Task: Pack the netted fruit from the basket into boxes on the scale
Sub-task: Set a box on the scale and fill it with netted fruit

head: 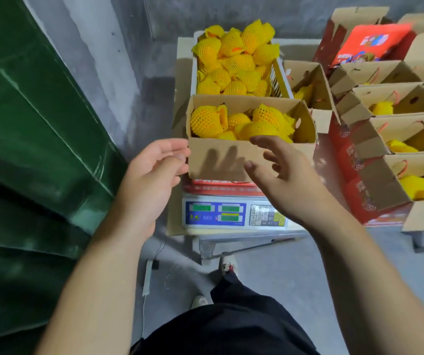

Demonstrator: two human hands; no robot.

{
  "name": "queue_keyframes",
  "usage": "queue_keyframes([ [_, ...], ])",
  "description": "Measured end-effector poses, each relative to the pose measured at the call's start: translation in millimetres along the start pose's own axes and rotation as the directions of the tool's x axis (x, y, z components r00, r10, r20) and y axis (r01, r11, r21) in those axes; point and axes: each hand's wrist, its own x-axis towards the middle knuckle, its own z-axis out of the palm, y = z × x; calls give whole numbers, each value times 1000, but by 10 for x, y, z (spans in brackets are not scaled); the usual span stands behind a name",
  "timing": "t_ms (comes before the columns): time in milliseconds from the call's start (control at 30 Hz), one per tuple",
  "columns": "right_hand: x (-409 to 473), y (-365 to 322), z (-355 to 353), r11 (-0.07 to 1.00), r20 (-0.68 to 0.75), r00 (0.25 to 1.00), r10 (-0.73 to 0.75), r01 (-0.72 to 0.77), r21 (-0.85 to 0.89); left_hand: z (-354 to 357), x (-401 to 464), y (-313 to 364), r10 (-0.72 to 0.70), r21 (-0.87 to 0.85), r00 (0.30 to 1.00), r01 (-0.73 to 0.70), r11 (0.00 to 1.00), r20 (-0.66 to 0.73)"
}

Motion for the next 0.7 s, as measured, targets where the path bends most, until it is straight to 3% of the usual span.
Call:
queue_keyframes([
  [400,-443,-43,61,995,-47,999,24,-20,93,-26,-285,-108,17,27,998,-19,999,52],
  [700,-159,124,-96,991,-65,998,15,-6,136,157,-206,2,-8,42,1000,9,999,-18],
])
